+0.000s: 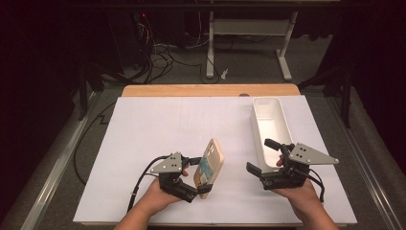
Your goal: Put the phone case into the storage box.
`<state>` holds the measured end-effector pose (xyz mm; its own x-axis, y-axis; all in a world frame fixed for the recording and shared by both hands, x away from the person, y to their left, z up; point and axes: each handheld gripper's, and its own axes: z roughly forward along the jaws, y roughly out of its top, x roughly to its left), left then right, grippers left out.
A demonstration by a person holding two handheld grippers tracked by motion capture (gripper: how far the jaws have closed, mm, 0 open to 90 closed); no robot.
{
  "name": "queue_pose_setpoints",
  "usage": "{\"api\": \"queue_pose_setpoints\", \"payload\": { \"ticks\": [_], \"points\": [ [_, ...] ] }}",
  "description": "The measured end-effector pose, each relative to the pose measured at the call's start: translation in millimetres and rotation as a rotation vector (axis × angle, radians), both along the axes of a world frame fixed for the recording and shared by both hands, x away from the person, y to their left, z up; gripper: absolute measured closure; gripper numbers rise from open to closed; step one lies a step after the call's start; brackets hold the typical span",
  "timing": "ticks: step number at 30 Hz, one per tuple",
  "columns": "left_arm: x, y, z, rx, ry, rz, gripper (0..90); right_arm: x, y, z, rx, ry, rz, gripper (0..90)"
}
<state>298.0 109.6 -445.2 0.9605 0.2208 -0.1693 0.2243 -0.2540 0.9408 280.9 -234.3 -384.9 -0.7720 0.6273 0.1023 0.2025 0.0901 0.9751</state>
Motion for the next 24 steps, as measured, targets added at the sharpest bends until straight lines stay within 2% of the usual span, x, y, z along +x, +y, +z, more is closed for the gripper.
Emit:
{"api": "queue_pose_setpoints", "payload": {
  "ticks": [3, 9, 13, 24],
  "points": [
    [0.0, 0.3, -0.5, 0.002, -0.004, -0.018, 10.3, -0.5, 1.4, 0.8, -0.001, 0.004, 0.015, 0.2],
    [-0.4, 1.1, 0.9, -0.028, -0.003, -0.032, 10.3, -3.0, 6.4, 3.1, 0.014, 0.008, 0.050, 0.1],
    [0.0, 0.3, 0.1, -0.028, 0.011, -0.041, 10.3, -4.2, 9.8, 3.9, 0.017, 0.011, 0.068, 0.1],
    [0.9, -2.1, -2.4, -0.015, 0.012, -0.053, 10.3, -4.9, 15.0, 4.4, 0.030, 0.015, 0.117, 0.1]
  ]
}}
